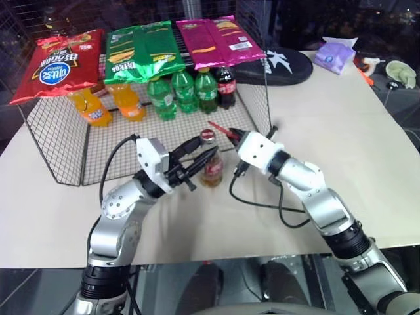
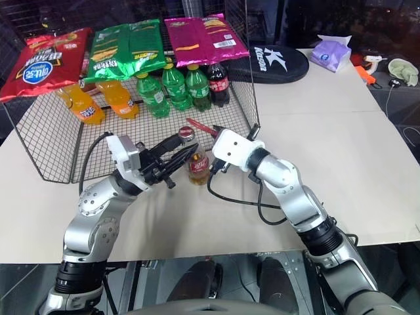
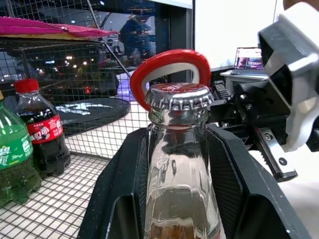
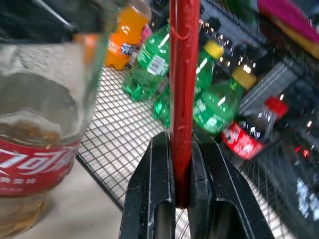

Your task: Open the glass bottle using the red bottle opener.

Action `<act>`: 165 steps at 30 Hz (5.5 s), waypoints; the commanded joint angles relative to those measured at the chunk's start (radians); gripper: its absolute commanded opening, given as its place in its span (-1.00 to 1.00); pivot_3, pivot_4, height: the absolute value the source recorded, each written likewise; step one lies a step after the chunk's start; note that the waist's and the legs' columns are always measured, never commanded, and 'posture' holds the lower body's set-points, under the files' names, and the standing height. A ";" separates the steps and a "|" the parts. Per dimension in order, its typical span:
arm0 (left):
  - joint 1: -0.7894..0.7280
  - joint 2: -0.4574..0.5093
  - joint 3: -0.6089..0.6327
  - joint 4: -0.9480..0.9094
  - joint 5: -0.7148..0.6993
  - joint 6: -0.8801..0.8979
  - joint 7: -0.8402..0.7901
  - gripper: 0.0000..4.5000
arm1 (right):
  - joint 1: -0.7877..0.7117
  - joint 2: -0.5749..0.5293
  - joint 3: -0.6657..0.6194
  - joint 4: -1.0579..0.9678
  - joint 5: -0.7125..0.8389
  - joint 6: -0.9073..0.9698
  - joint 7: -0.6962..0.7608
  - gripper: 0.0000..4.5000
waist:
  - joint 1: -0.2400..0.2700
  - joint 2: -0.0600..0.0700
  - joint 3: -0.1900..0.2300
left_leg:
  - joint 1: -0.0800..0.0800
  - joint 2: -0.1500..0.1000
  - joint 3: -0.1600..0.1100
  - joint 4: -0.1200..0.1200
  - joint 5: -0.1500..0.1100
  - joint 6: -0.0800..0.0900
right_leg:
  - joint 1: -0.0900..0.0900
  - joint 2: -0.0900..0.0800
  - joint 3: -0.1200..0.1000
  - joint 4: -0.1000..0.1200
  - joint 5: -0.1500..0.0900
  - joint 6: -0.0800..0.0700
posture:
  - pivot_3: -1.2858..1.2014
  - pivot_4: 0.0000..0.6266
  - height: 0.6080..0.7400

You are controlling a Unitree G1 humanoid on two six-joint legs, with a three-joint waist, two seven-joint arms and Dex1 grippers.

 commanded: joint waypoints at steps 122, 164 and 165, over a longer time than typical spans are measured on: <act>0.036 -0.002 0.010 -0.028 -0.034 0.032 0.015 0.88 | -0.079 0.038 -0.232 0.291 0.005 -0.388 -0.144 -1.00 | -0.024 0.001 -0.001 | 0.000 0.001 0.001 -0.004 0.000 0.000 | 0.000 0.001 0.001 -0.003 0.000 0.000 | 0.03 -0.52 1.00; 0.706 0.126 0.409 -0.192 -0.031 0.056 0.041 0.92 | 0.563 -0.341 -0.678 -0.084 0.808 0.197 0.590 0.95 | 0.003 0.002 0.001 | 0.002 0.003 0.003 -0.012 -0.003 0.004 | 0.002 -0.001 0.002 -0.008 0.000 0.000 | 0.03 -0.52 1.00; 0.716 0.123 0.416 -0.191 -0.031 0.050 0.038 0.92 | 0.581 -0.355 -0.693 -0.061 0.815 0.189 0.621 0.95 | 0.004 0.002 0.000 | 0.003 0.003 0.003 -0.012 -0.003 0.005 | 0.002 -0.001 0.001 -0.008 0.000 0.000 | 0.03 -0.52 1.00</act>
